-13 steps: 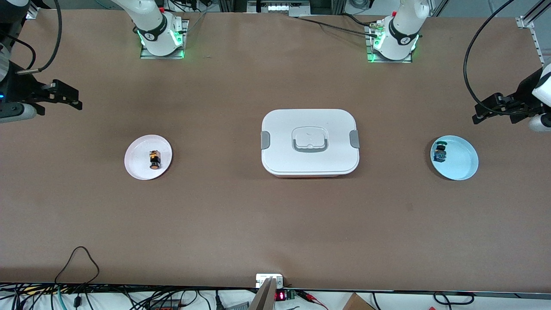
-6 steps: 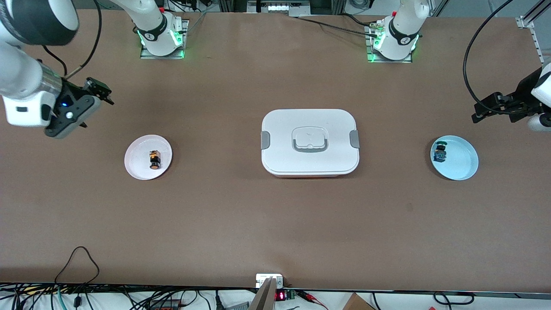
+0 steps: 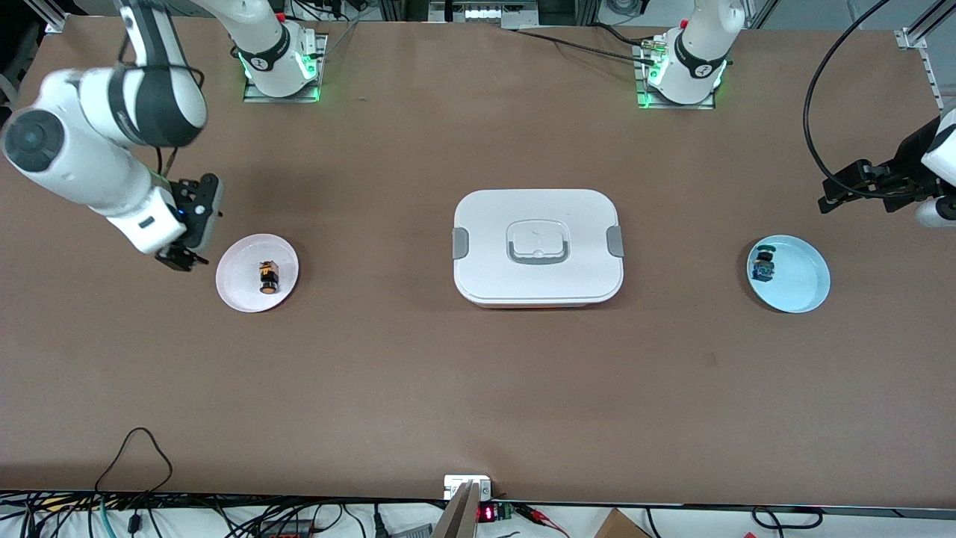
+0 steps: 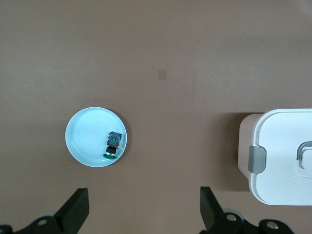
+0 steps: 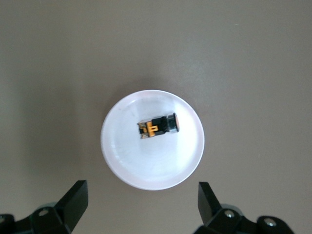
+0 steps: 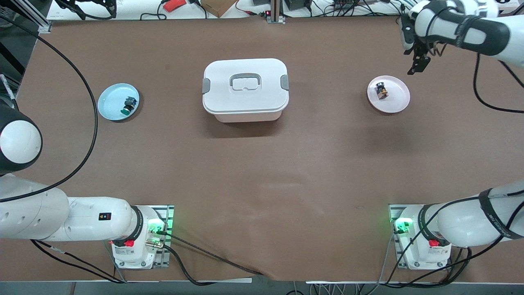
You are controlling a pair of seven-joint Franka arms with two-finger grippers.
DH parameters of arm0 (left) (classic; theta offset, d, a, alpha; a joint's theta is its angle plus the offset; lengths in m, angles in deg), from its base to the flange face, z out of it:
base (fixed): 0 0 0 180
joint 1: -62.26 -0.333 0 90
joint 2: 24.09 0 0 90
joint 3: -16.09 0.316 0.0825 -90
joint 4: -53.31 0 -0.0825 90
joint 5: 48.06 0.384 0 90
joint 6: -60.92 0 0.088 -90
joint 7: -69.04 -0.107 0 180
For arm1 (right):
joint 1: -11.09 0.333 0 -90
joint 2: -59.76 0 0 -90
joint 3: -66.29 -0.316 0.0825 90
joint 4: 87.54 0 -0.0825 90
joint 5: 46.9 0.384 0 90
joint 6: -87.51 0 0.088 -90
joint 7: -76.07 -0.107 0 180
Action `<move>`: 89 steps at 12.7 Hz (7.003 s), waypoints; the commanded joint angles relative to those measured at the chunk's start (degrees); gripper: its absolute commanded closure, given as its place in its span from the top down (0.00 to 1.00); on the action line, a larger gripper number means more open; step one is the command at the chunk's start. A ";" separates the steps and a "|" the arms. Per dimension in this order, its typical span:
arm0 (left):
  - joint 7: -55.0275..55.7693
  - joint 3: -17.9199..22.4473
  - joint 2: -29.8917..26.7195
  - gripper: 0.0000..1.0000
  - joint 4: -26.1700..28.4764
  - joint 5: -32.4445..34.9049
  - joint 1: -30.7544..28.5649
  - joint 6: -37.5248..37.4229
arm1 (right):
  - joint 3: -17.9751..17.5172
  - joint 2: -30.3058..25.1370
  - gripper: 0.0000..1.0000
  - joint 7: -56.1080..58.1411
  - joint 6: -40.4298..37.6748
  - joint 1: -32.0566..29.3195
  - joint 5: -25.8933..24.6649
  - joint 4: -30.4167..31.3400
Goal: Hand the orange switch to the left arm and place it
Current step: 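Move the right gripper down over the orange switch on the white plate, then close the right gripper on the orange switch and lift it, then carry the orange switch over the white box while the left gripper approaches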
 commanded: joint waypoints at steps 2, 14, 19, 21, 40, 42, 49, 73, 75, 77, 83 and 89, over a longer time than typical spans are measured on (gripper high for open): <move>0.59 -0.52 -0.77 1.00 -0.02 -0.24 -0.64 -0.70 | -0.13 7.47 1.00 10.64 3.83 -0.13 0.36 -0.72; 0.59 -0.26 -0.41 1.00 0.06 -0.24 -0.73 -0.43 | -3.74 15.58 1.00 12.16 15.00 0.40 0.63 -1.24; 0.59 -0.26 -0.41 1.00 0.15 -0.24 -0.73 -0.44 | -3.74 15.67 1.00 13.48 15.70 -0.04 0.72 -0.80; 0.59 -0.26 -0.41 1.00 0.15 -0.24 -0.73 -0.44 | -3.74 15.67 1.00 13.48 16.57 -0.13 0.72 0.25; 0.59 -0.26 -0.41 1.00 0.15 -0.33 -0.73 -0.44 | -4.00 16.28 1.00 12.34 26.25 -1.71 3.09 6.84; 0.59 -0.26 -0.41 1.00 0.15 -0.33 -0.73 -0.44 | -4.09 16.28 0.99 12.34 26.25 -1.71 3.09 6.76; 0.50 -0.17 -0.24 1.00 0.15 -0.07 -0.73 -0.43 | -5.41 16.28 0.43 12.34 27.74 -1.71 3.62 6.93; 0.51 -0.87 4.06 1.00 -0.38 -0.59 0.50 -6.22 | -5.41 9.34 0.00 -4.54 -36.42 -3.02 9.97 -34.90; 0.76 -0.96 4.68 1.00 -0.64 -1.03 1.11 -6.59 | -5.41 10.39 0.00 -4.02 -37.39 -3.03 22.36 -34.12; 0.76 -0.87 4.77 1.00 -0.64 -1.12 2.70 -6.59 | -5.41 11.79 0.00 -3.58 -36.95 -2.94 35.46 -33.68; -1.24 -1.23 5.64 1.00 -0.46 -17.06 -0.09 -9.83 | -5.58 17.41 0.00 -0.76 -28.10 3.90 73.86 -32.53; -10.40 -1.05 11.44 1.00 0.85 -40.01 -6.08 -14.67 | -5.49 20.76 0.00 -0.32 -9.37 17.26 92.21 -33.58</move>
